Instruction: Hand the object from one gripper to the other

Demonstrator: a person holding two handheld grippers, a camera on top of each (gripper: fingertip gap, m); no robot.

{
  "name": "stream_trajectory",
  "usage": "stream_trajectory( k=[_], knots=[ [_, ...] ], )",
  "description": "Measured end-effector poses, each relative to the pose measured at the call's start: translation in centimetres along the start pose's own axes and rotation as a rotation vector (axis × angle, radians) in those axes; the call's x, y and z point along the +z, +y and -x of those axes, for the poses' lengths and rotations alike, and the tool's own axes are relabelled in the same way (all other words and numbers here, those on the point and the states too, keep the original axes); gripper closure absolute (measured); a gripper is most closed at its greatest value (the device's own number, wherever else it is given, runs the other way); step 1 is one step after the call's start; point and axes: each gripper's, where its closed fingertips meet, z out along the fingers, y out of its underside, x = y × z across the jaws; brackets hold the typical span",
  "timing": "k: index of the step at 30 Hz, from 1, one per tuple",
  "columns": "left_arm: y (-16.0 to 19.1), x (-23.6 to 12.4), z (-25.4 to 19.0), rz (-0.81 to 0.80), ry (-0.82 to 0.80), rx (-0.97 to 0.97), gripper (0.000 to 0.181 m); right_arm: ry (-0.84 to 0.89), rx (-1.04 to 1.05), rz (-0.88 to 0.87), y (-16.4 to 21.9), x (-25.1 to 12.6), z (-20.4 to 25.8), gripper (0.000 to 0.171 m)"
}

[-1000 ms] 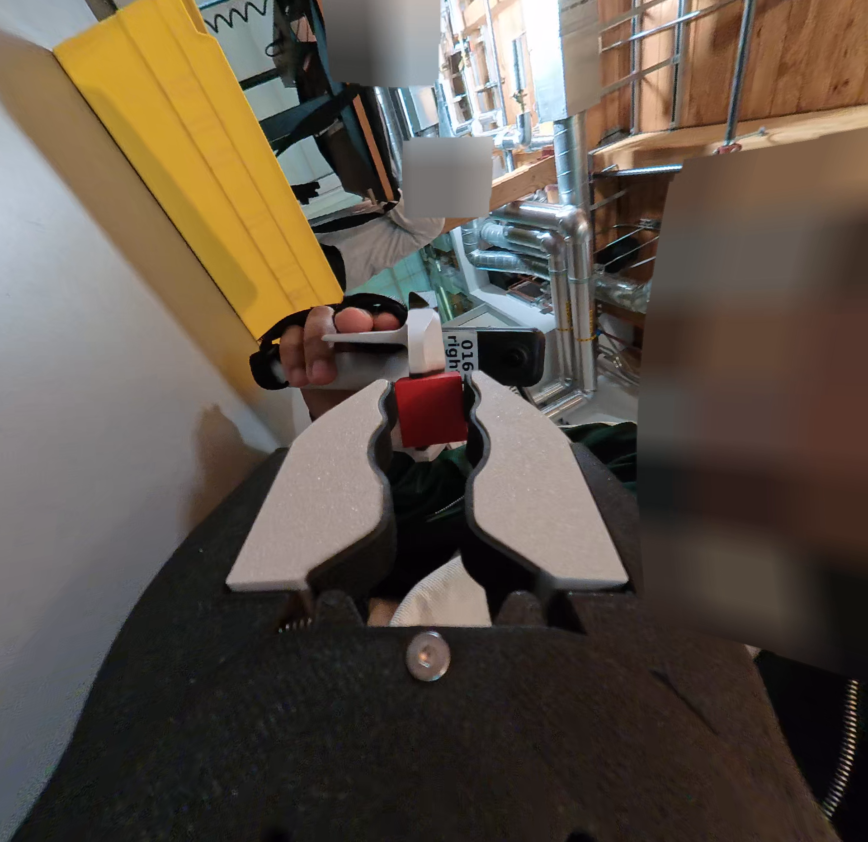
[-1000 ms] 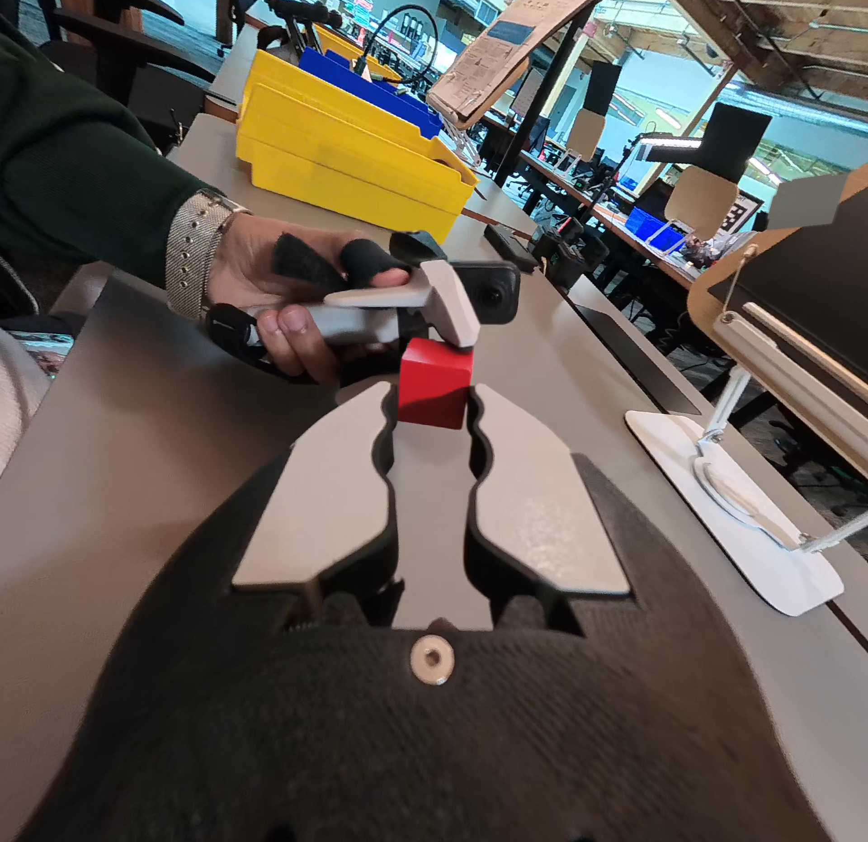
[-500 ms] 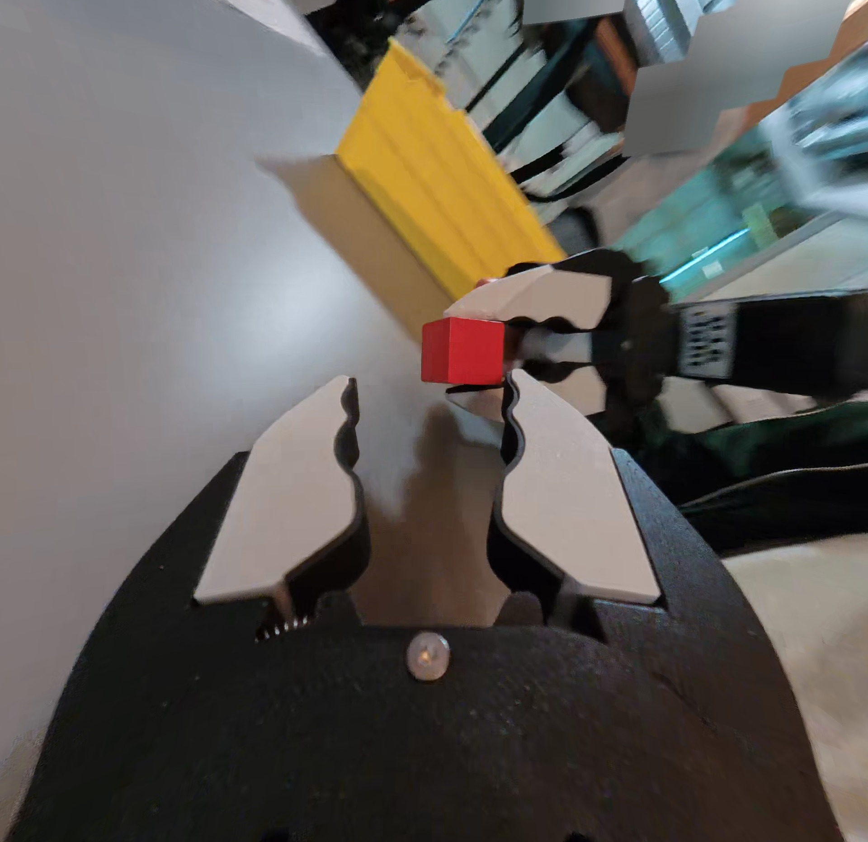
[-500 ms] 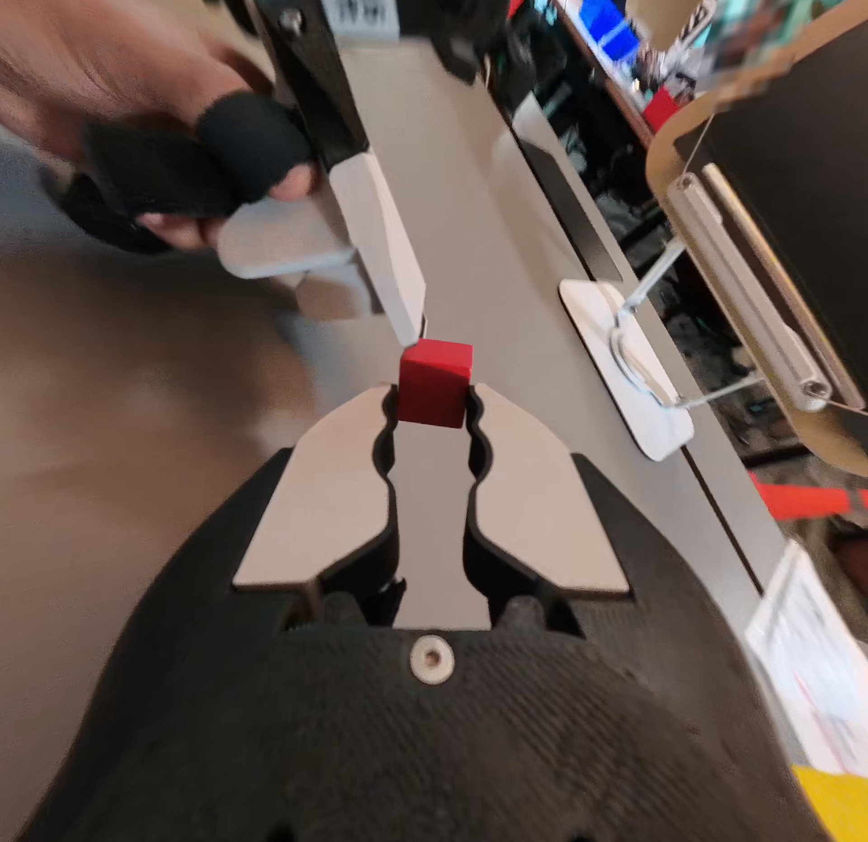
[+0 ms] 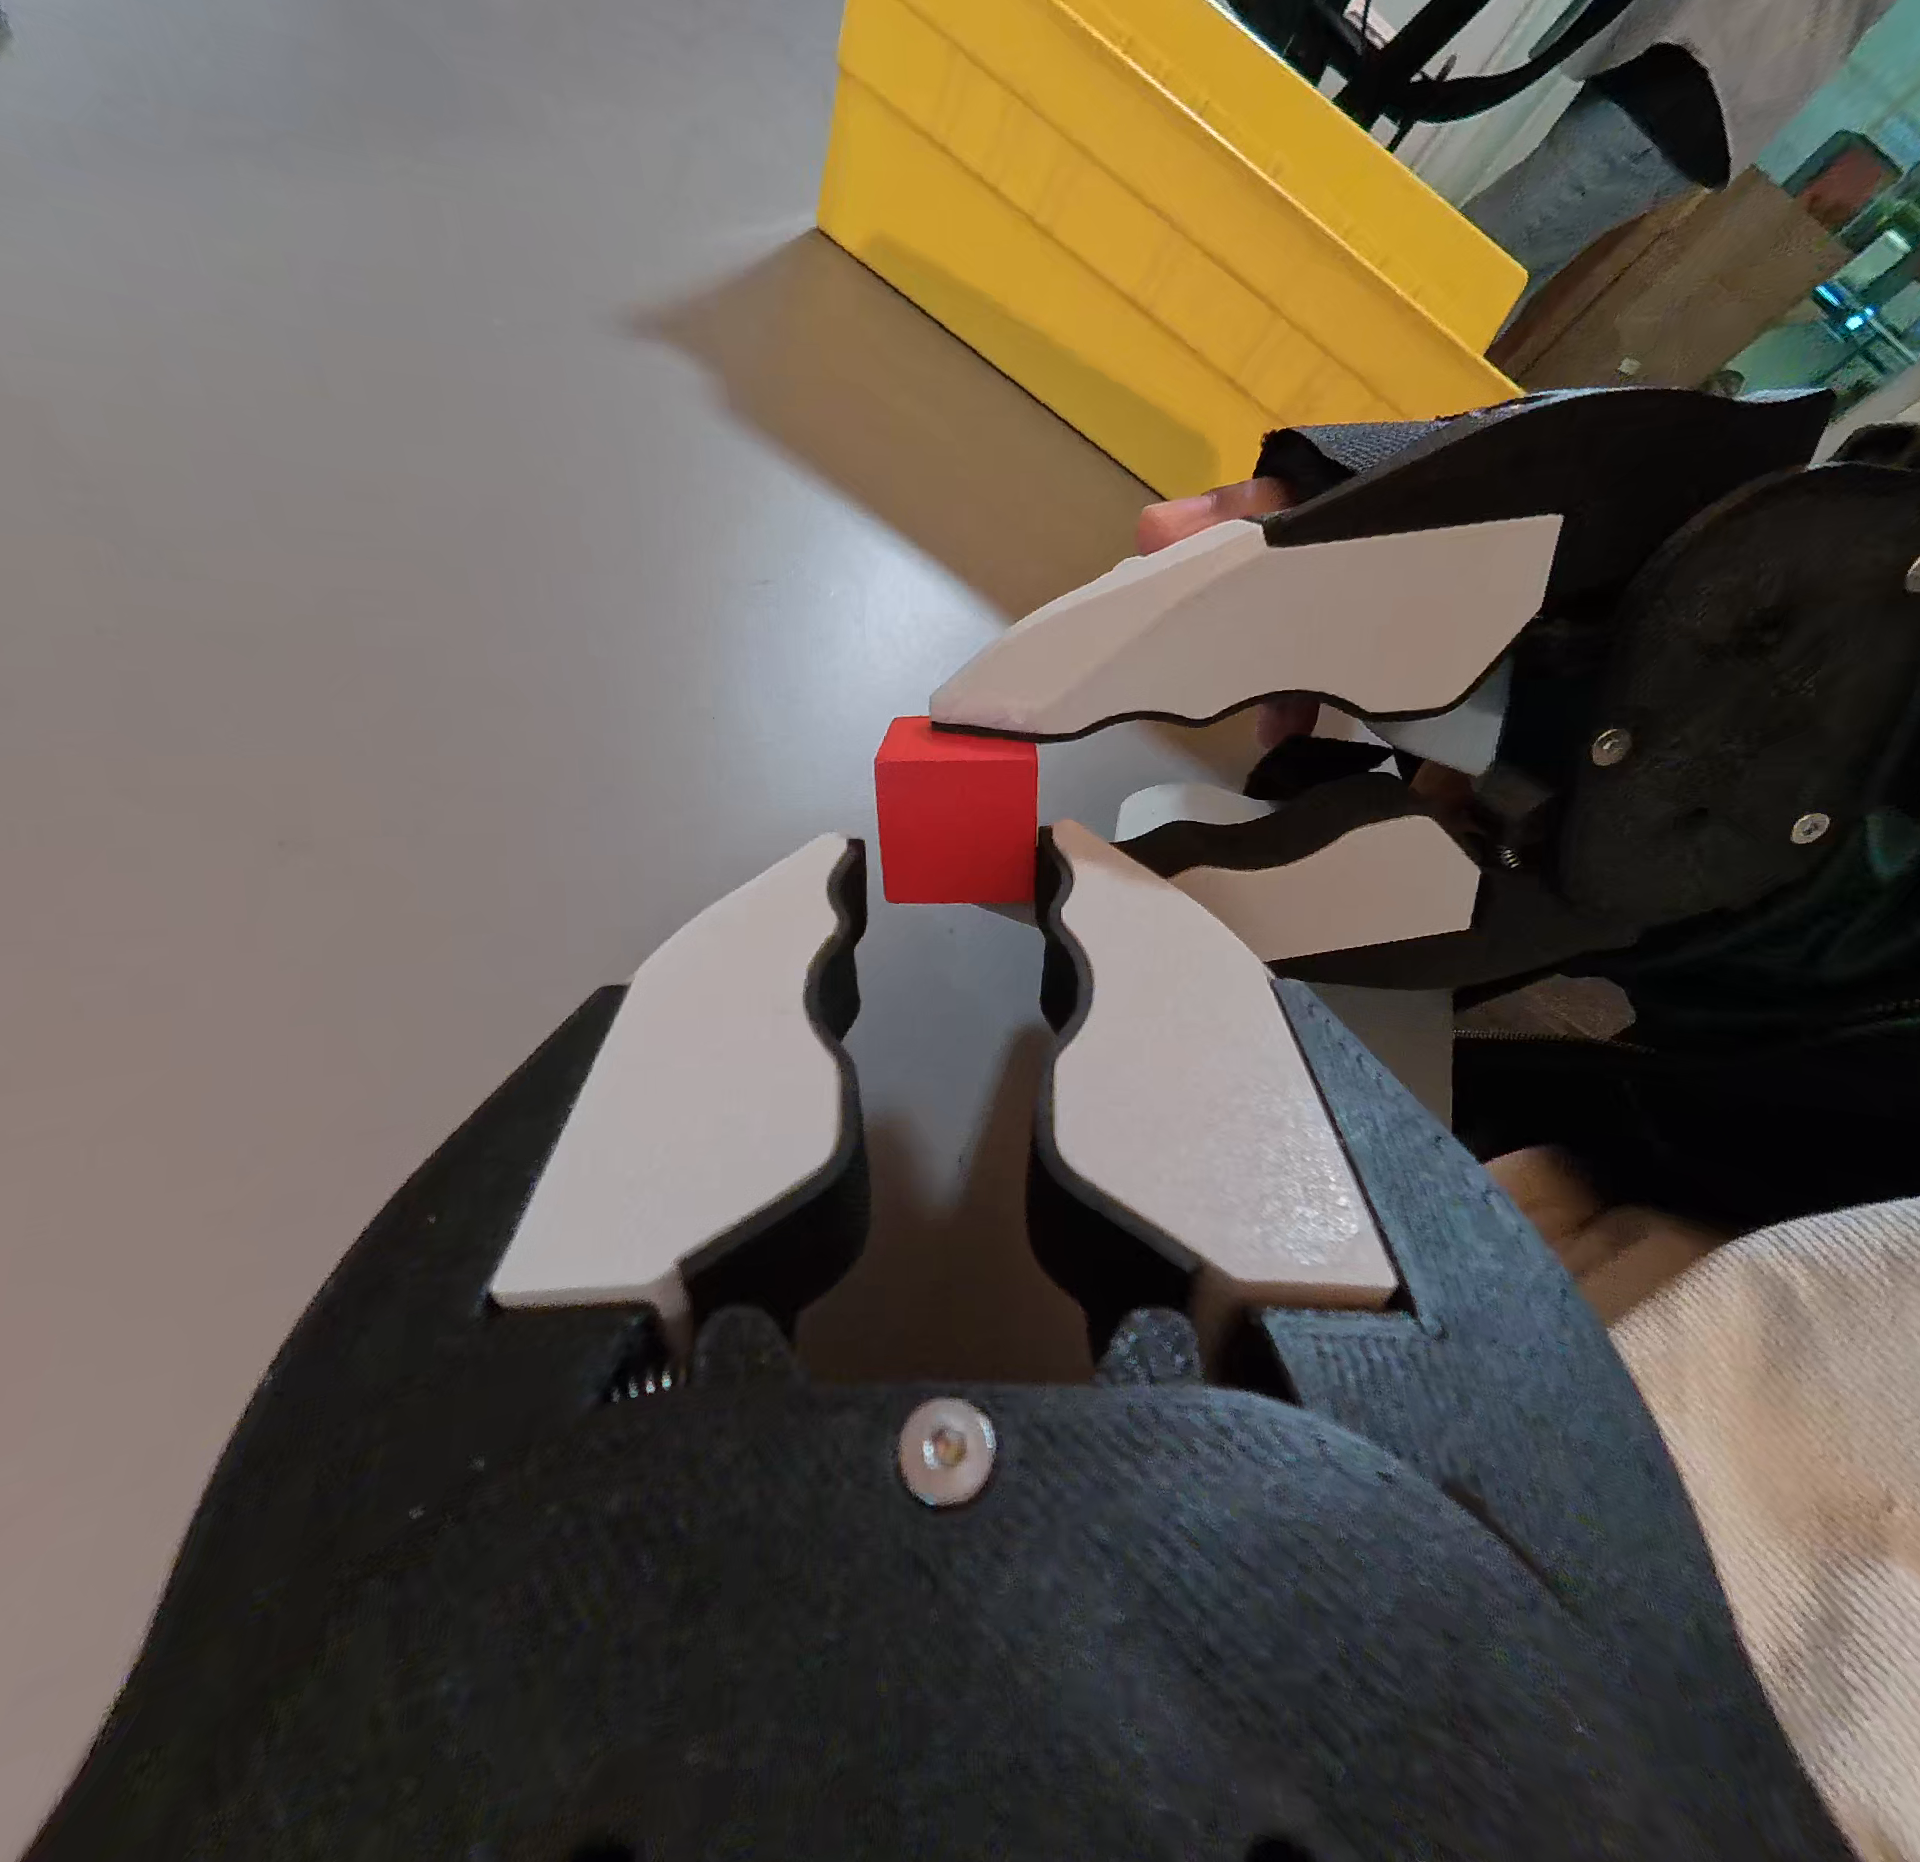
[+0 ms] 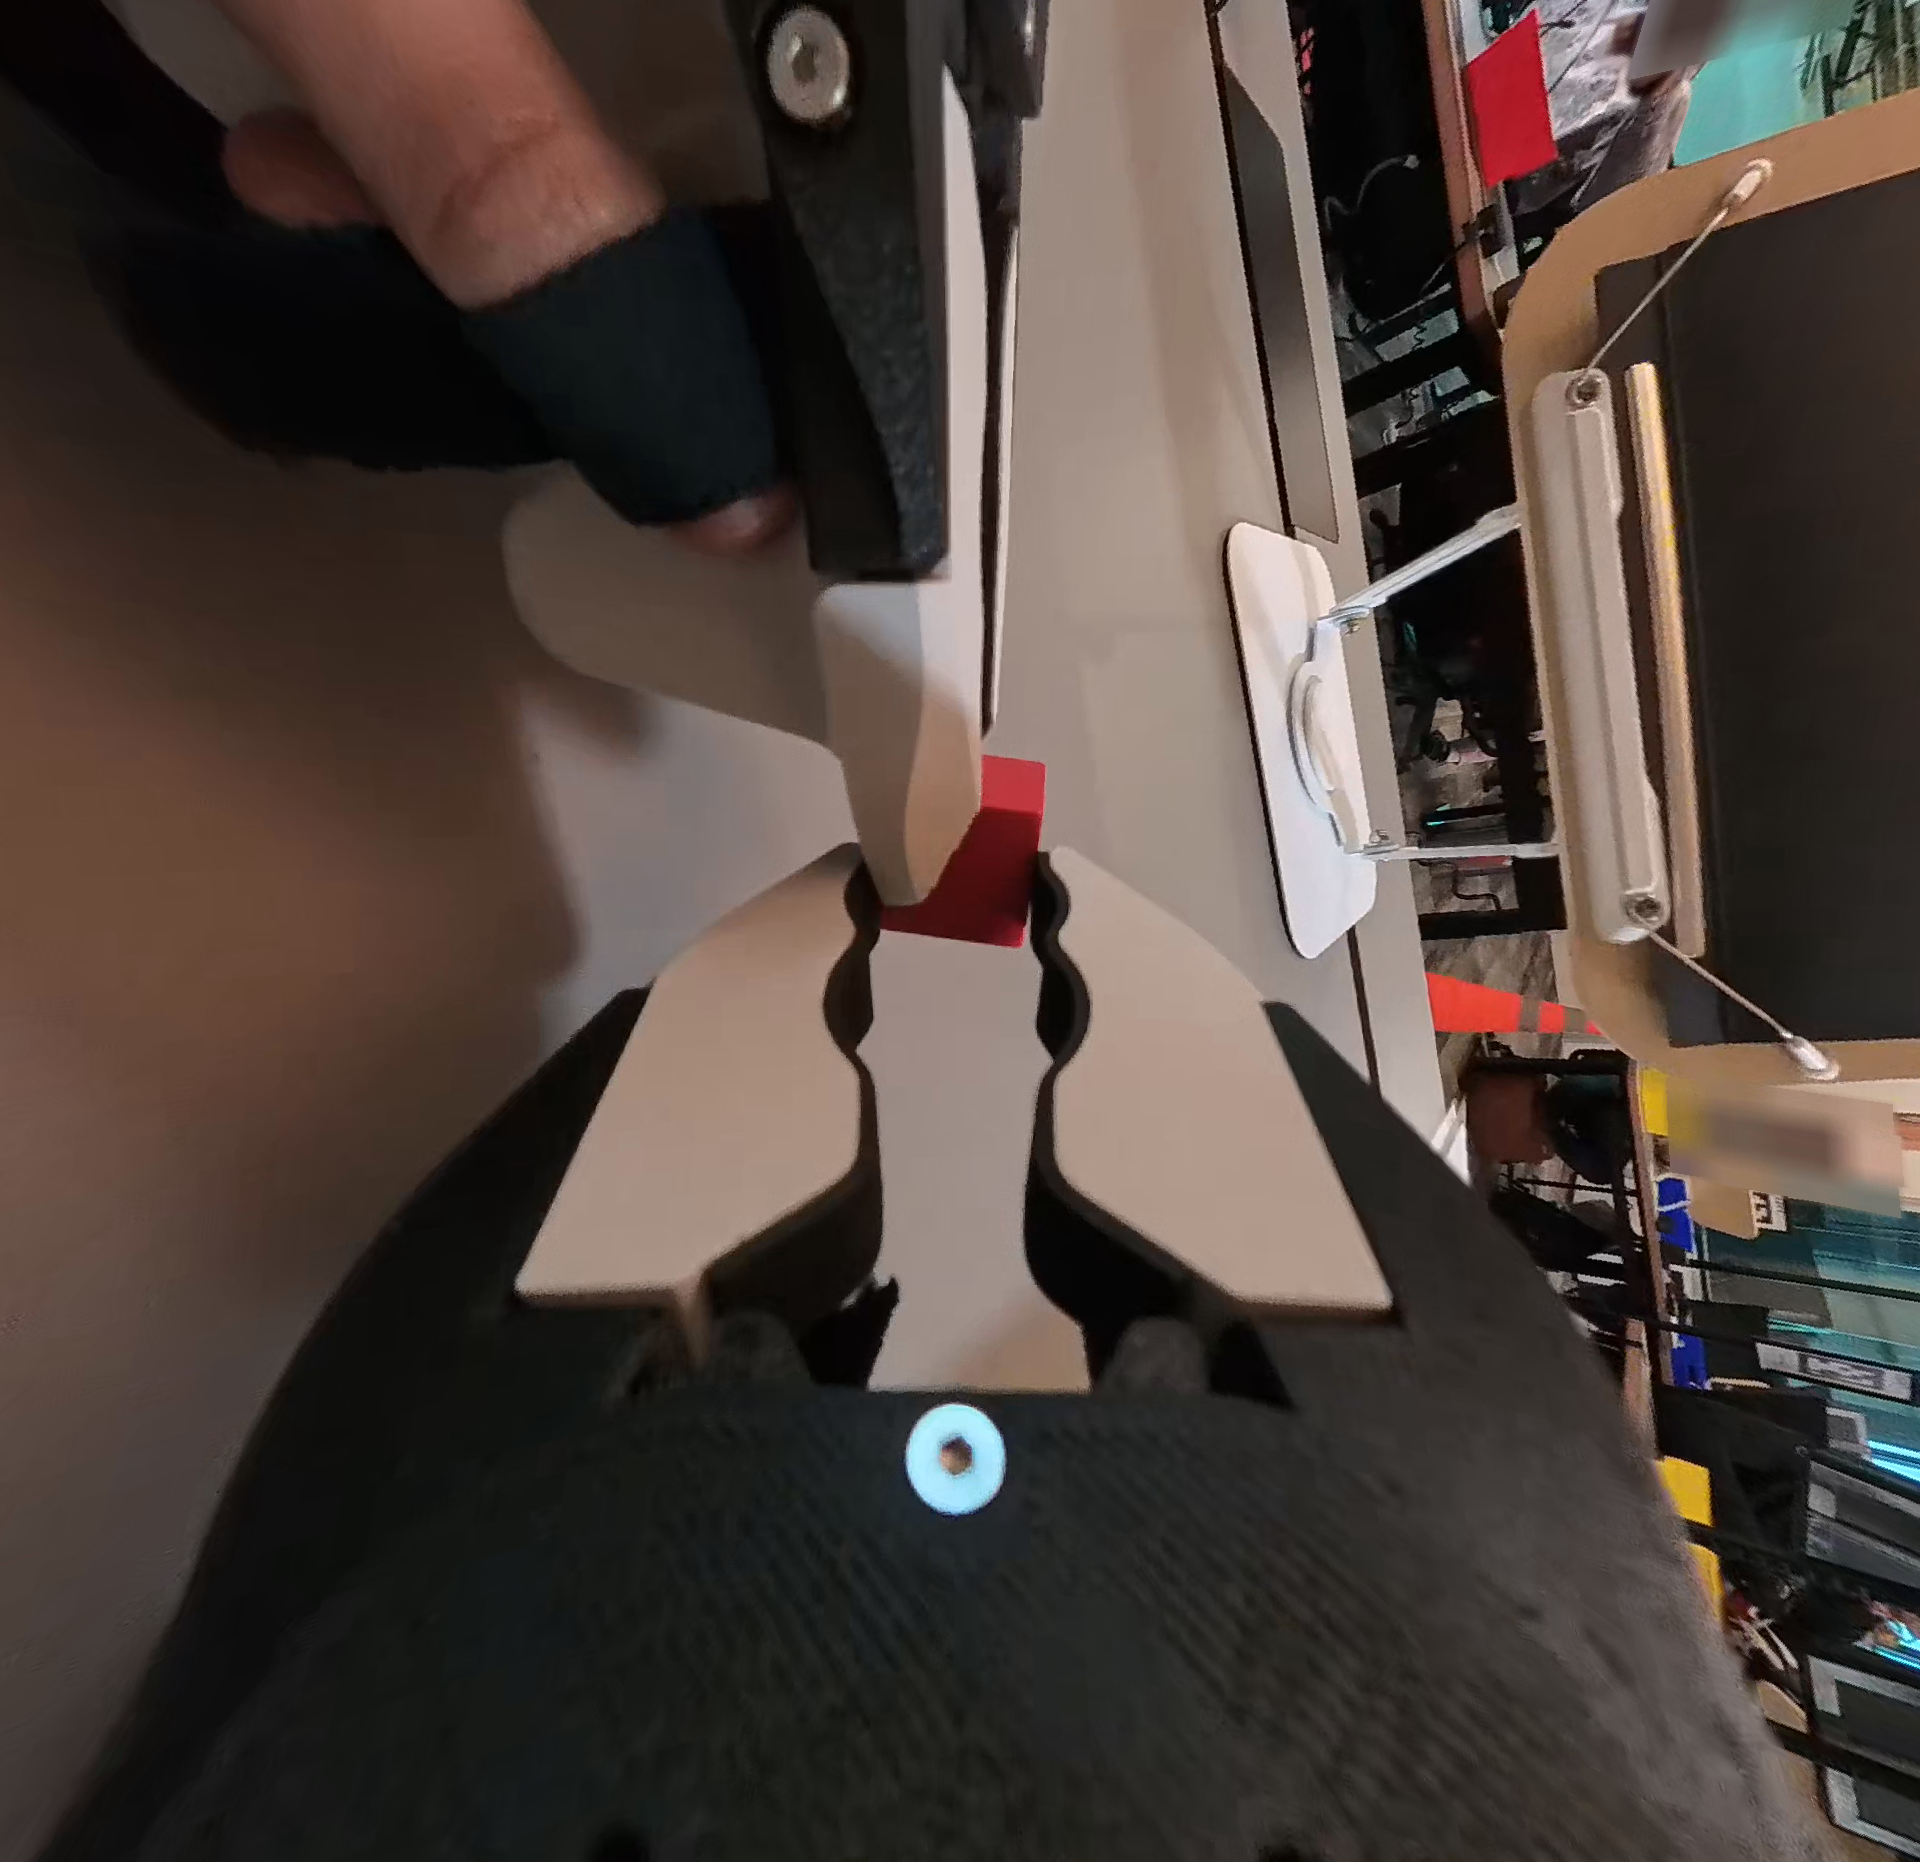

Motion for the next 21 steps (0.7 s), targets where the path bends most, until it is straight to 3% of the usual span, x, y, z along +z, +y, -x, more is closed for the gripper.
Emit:
stream_trajectory(
  k=[1,5,9,11,13,17,21],
  knots=[
    [0.0,0.0,-0.1,-0.001,0.004,-0.001,0.151,0.004,-0.007,0.002,0.0,0.0,0.0,0.143],
    [-0.1,-0.1,-0.1,-0.004,0.006,0.007,0.153,0.023,-0.020,-0.009,-0.1,0.1,-0.1,0.143],
    [-0.9,-0.7,0.2,-0.067,0.026,-0.055,0.153,0.089,0.093,-0.113,-0.5,-0.1,-1.6,0.105],
    [-1.8,-1.4,0.4,-0.139,0.075,-0.132,0.153,0.063,0.287,-0.200,-0.7,-0.4,-2.6,0.075],
    [-3.1,-2.4,0.3,-0.237,0.169,-0.219,0.154,-0.007,0.543,-0.325,-0.8,-1.0,-3.8,0.057],
    [-4.6,-3.6,0.1,-0.368,0.294,-0.314,0.154,-0.104,0.950,-0.597,-0.3,-2.9,-6.7,0.054],
    [-5.4,-4.2,-0.8,-0.439,0.397,-0.325,0.155,-0.200,1.160,-0.756,-0.3,-4.1,-8.0,0.060]
  ],
)
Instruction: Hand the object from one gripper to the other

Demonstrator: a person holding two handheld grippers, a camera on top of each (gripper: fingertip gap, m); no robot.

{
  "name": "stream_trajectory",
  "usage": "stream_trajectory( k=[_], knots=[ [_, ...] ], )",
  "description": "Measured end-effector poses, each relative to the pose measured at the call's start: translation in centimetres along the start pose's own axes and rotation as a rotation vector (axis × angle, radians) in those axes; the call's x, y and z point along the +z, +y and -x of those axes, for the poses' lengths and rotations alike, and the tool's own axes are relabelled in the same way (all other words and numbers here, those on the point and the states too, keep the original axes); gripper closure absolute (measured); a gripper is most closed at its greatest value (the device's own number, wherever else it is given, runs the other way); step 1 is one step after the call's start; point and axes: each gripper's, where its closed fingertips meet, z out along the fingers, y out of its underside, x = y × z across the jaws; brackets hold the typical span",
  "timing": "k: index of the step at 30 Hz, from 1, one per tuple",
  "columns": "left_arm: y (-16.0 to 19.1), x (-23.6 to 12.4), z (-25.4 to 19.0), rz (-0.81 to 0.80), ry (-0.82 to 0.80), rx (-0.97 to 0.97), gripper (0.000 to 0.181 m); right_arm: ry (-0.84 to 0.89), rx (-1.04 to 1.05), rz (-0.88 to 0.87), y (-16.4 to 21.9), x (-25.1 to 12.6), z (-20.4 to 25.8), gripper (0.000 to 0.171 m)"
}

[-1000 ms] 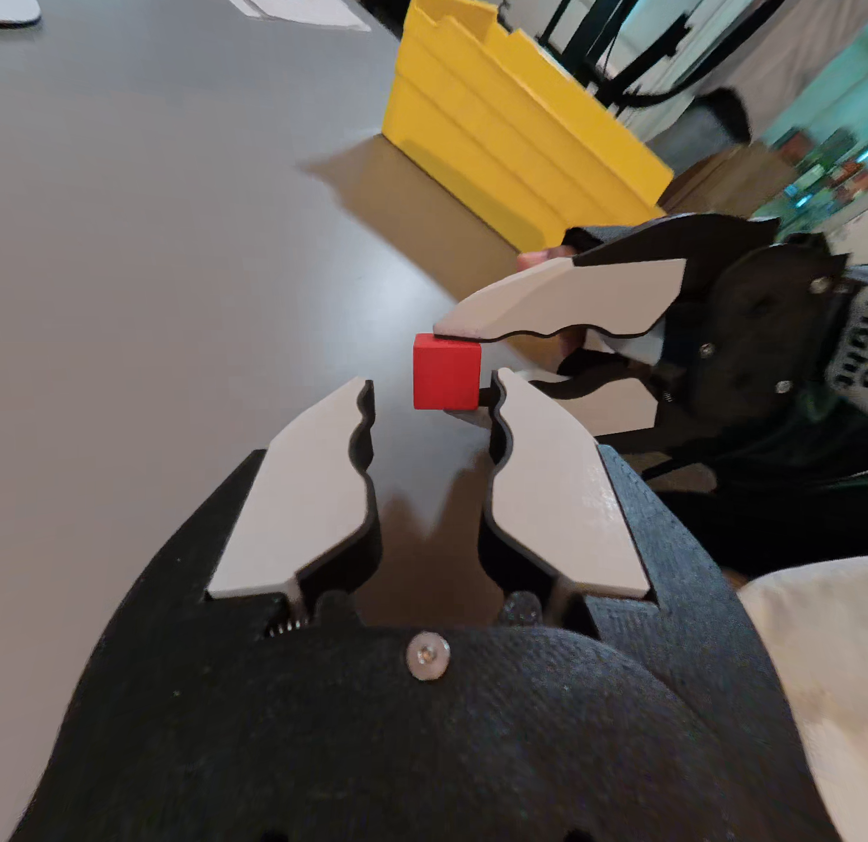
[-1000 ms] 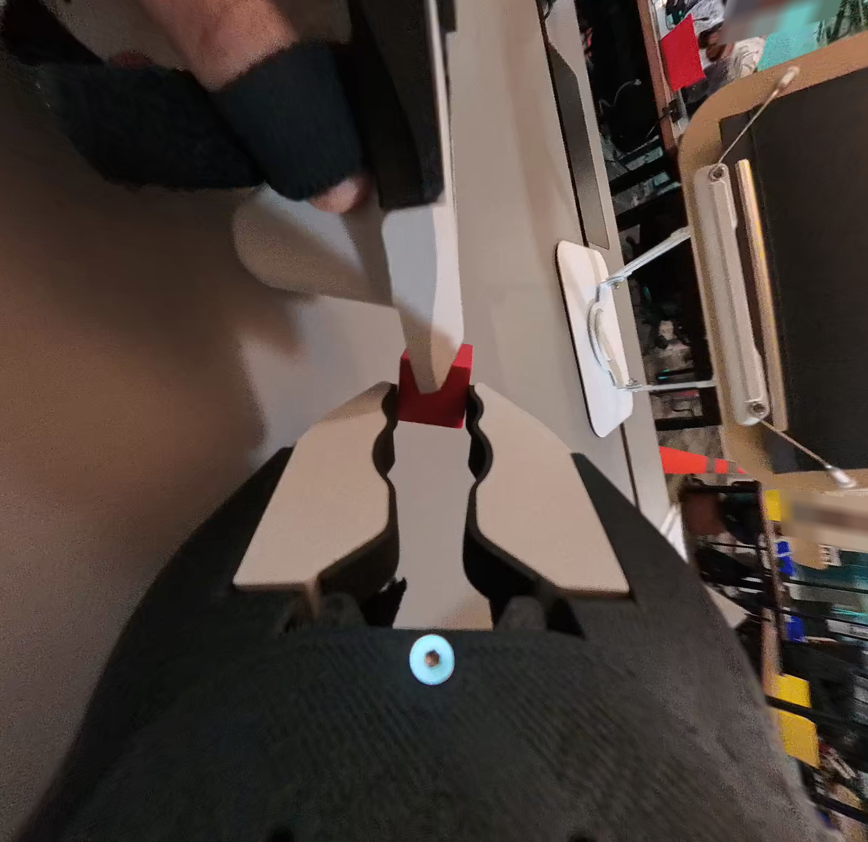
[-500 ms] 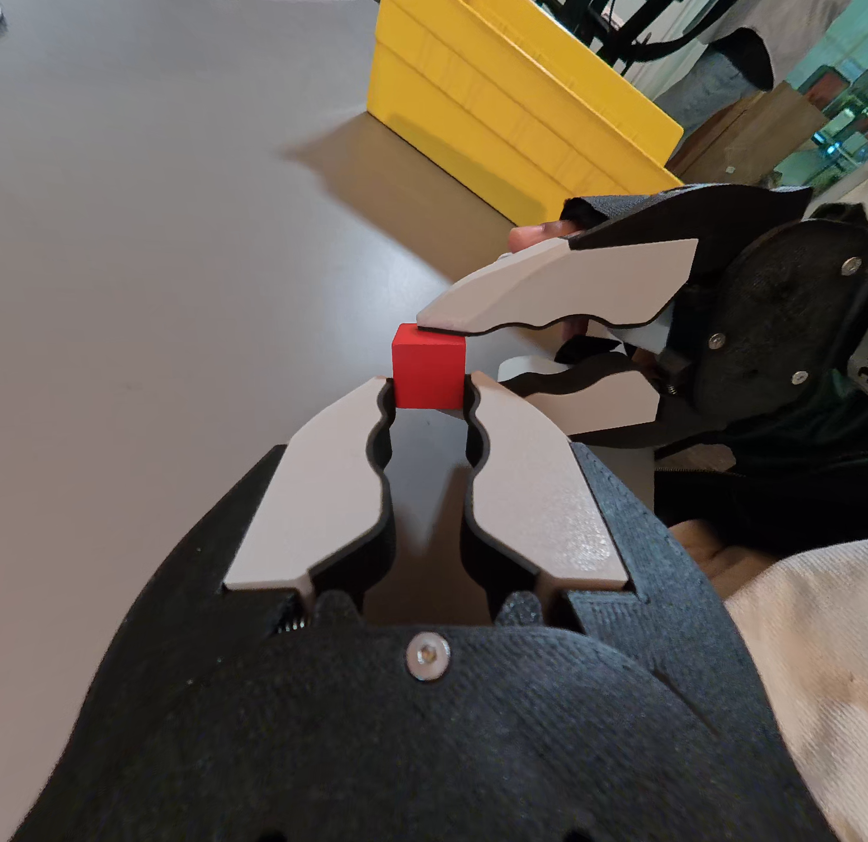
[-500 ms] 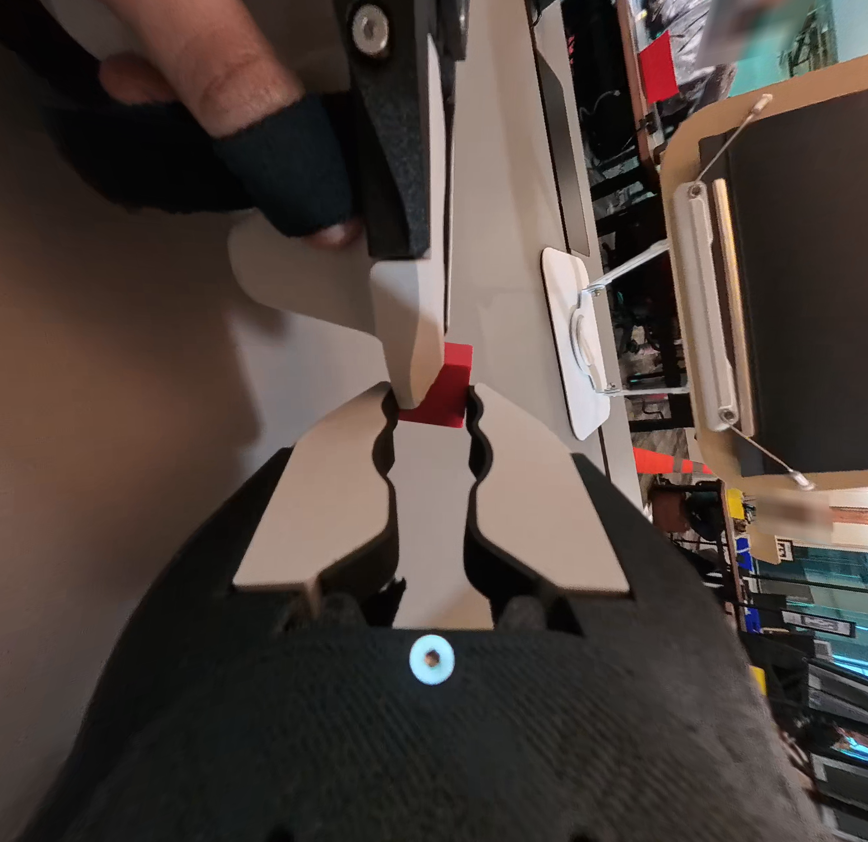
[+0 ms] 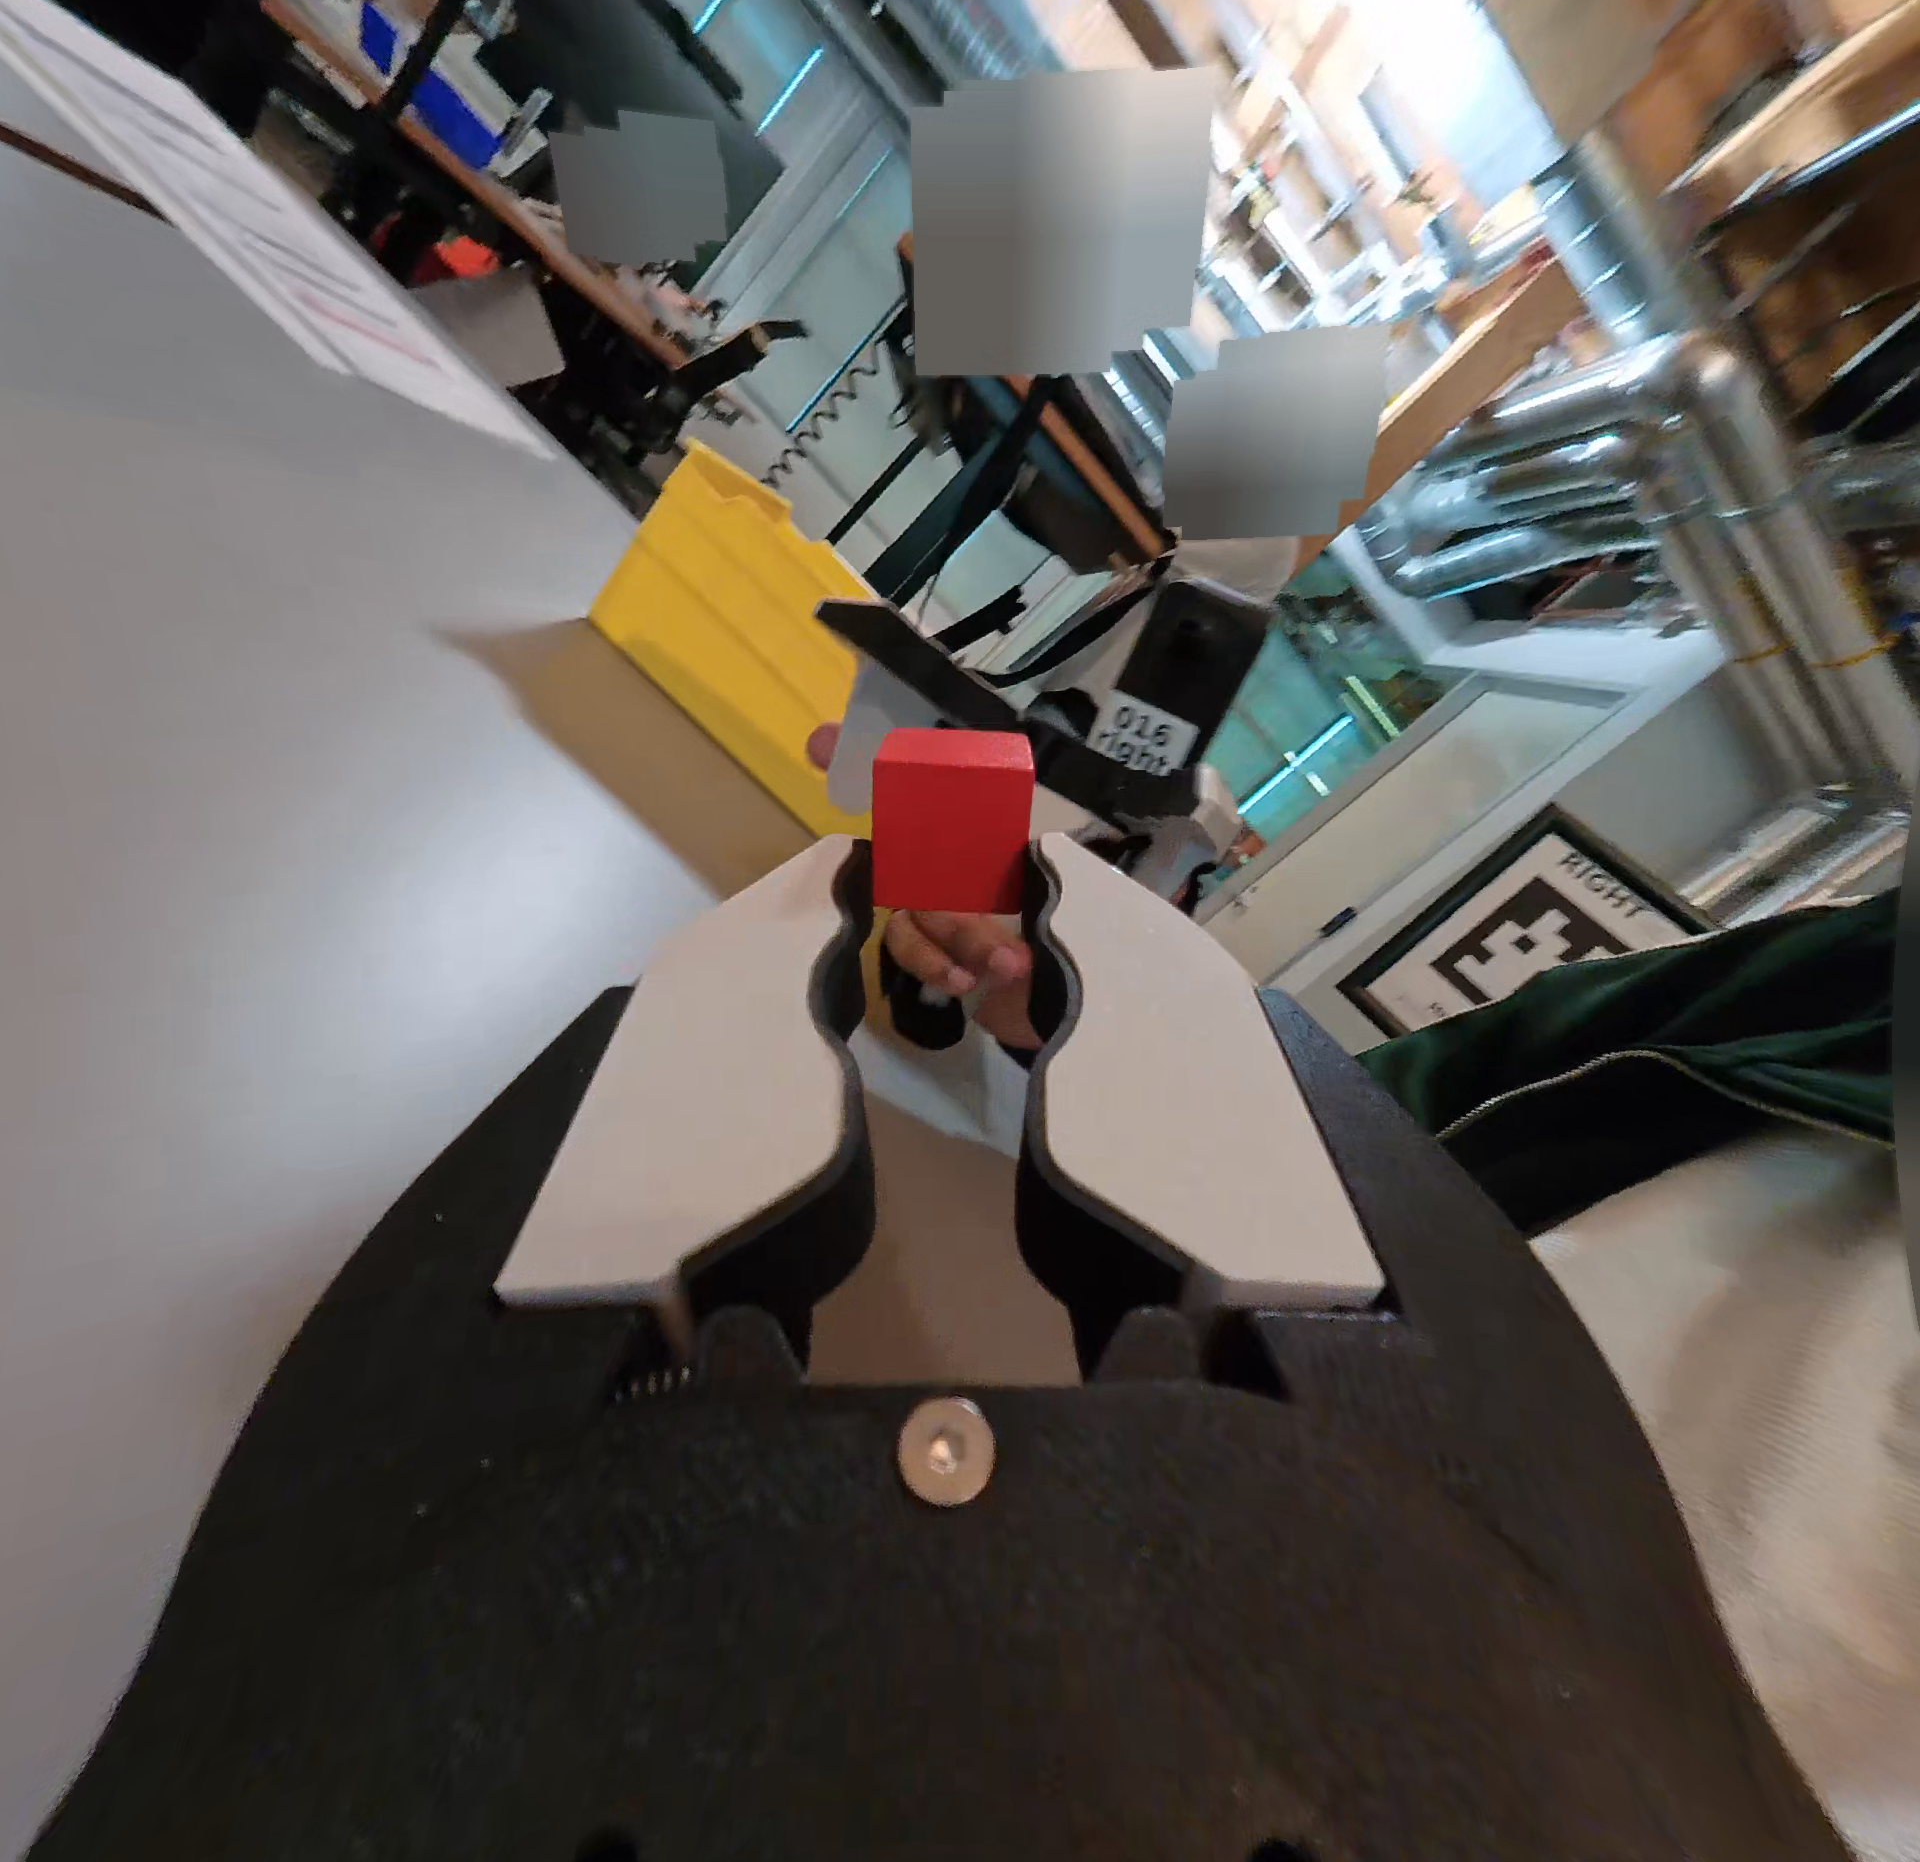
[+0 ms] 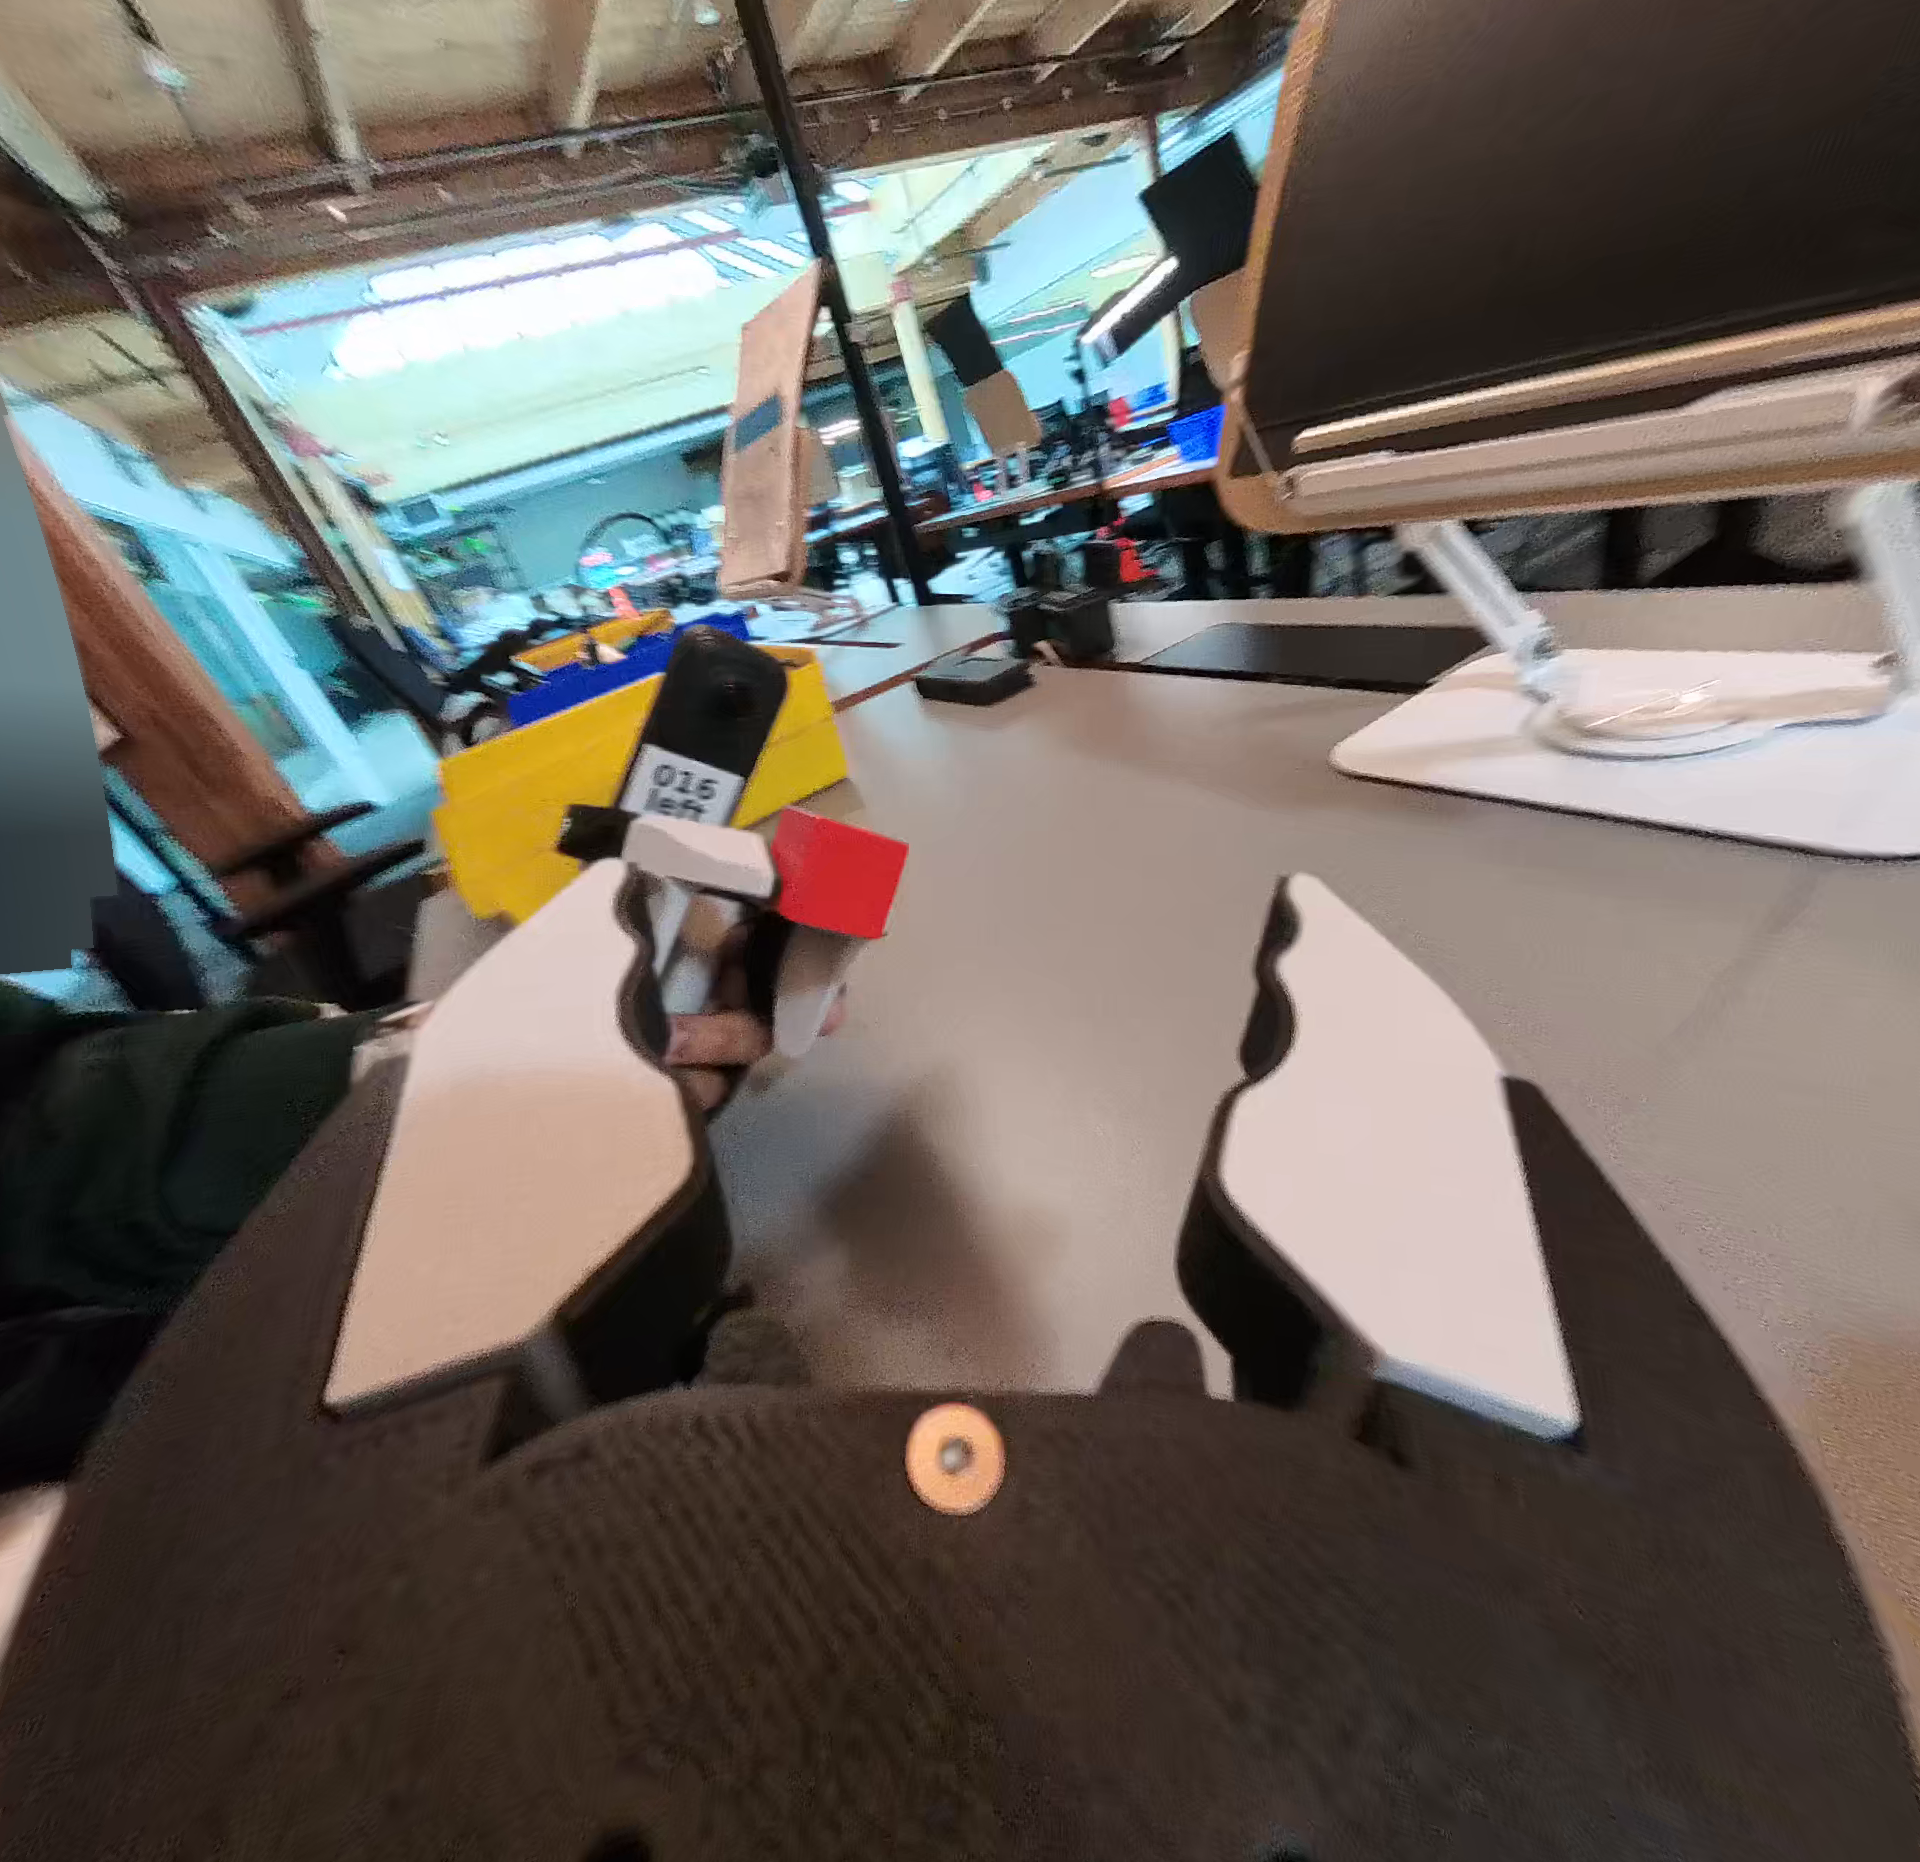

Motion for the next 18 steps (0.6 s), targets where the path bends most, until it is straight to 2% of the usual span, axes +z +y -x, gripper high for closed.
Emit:
stream_trajectory(
  k=[4,7,18],
  knots=[
    [0.3,0.4,-1.1,0.009,0.082,0.003,0.155,-0.165,0.138,0.049,1.0,0.3,1.8,0.095],
    [1.0,0.9,-2.0,0.052,0.111,0.055,0.155,-0.240,0.192,0.064,1.2,0.4,2.9,0.109],
    [2.7,2.0,-3.0,0.138,0.133,0.146,0.155,-0.344,0.182,0.108,1.9,0.5,4.9,0.135]
  ],
)
